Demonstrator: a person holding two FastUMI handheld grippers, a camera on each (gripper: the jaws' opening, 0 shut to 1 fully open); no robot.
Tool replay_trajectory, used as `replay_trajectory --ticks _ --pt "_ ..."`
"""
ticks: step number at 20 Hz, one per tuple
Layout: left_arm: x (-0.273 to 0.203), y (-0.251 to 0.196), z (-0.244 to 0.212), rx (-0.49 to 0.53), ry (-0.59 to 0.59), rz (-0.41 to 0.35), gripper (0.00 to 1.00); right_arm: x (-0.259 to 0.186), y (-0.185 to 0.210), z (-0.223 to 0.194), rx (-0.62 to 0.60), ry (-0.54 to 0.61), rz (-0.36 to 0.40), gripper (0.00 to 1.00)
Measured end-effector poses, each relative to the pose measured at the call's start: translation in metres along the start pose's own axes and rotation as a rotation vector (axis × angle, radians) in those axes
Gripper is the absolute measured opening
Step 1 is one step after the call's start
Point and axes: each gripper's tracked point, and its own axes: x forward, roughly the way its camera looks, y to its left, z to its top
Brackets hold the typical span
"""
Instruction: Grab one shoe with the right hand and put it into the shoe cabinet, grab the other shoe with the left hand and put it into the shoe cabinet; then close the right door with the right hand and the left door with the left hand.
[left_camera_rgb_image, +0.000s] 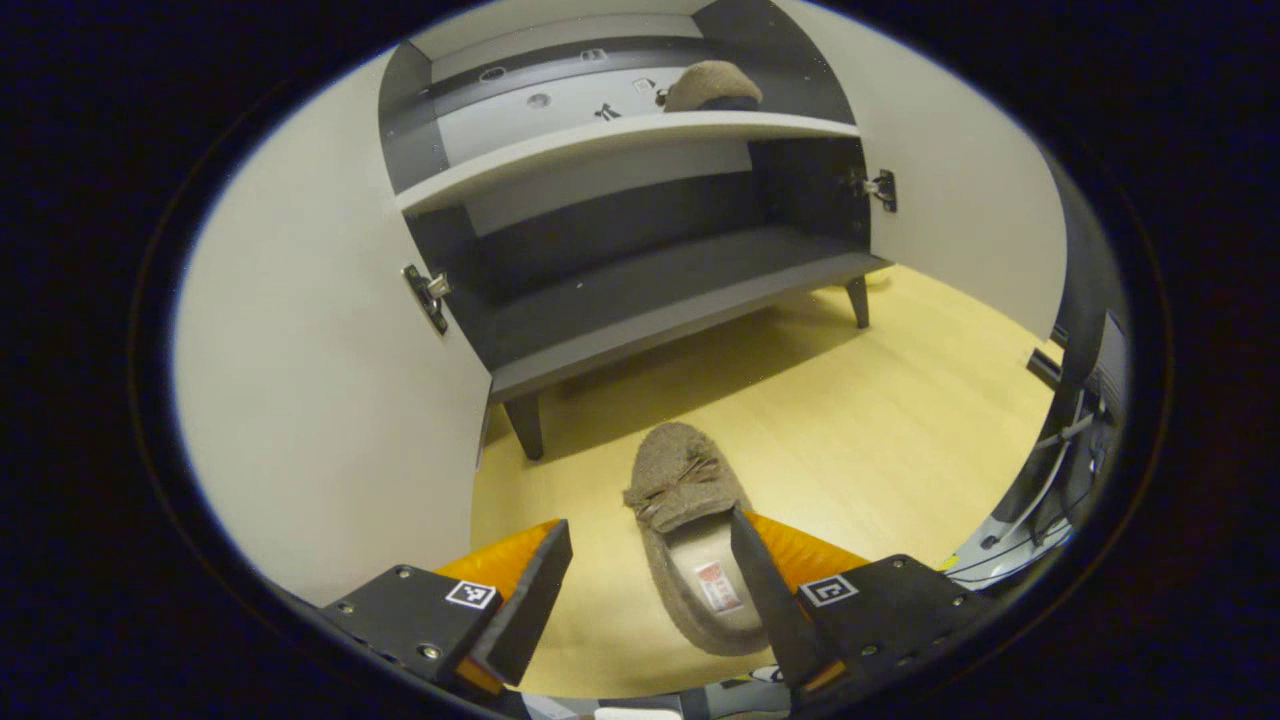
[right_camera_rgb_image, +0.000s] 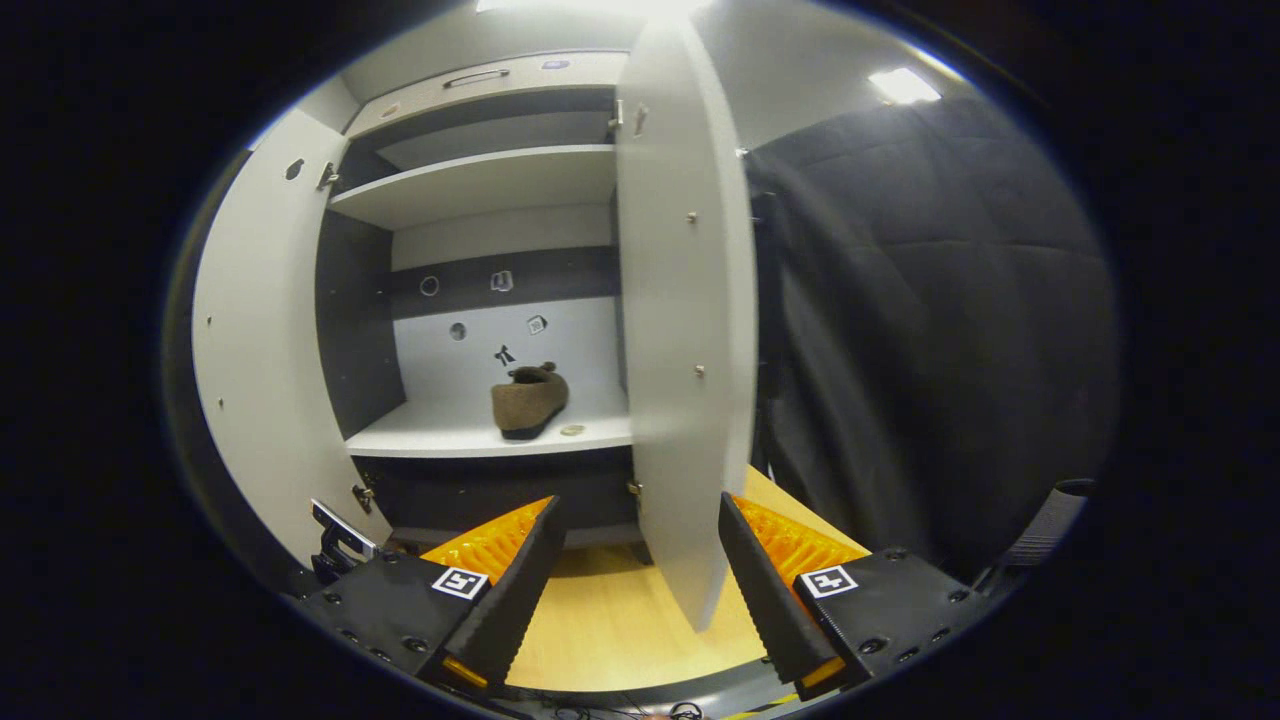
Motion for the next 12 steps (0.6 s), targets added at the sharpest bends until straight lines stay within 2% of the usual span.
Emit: replay_trajectory --ticks 2,3,4,5,6,9,10,11,12 --pt "0.012 0.002 -0.011 0.017 0.047 0.009 0.93 -0.003 -0.027 -0.003 -0.010 0.007 -0.040 0.98" --pt "0.017 0.002 -0.014 0.026 0.065 0.012 1.00 -0.002 -0.043 -0.005 -0.020 0.013 -0.062 0.98" --pt "0.021 0.002 -0.017 0.038 0.080 0.018 0.93 -0.001 -0.055 -0.004 -0.025 0.018 -0.077 0.97" --pt "0.028 0.002 -0.019 0.049 0.092 0.023 0.99 -0.001 -0.069 -0.004 -0.023 0.019 -0.087 0.95" --pt "0.034 0.002 -0.022 0.053 0.109 0.026 0.93 0.001 -0.080 -0.003 -0.023 0.019 -0.097 0.95" --pt "0.056 -0.002 -0.034 0.033 0.175 0.016 0.89 0.005 -0.112 -0.002 -0.006 0.029 -0.136 0.95" --pt "0.060 -0.004 -0.036 0.025 0.194 0.001 0.85 0.006 -0.120 -0.002 0.002 0.030 -0.150 0.97" --pt "0.063 -0.004 -0.037 0.017 0.204 -0.006 0.79 0.008 -0.130 -0.003 0.010 0.032 -0.165 0.94" --pt "0.066 -0.005 -0.039 0.001 0.219 -0.020 0.64 0.010 -0.136 -0.005 0.017 0.038 -0.179 0.94"
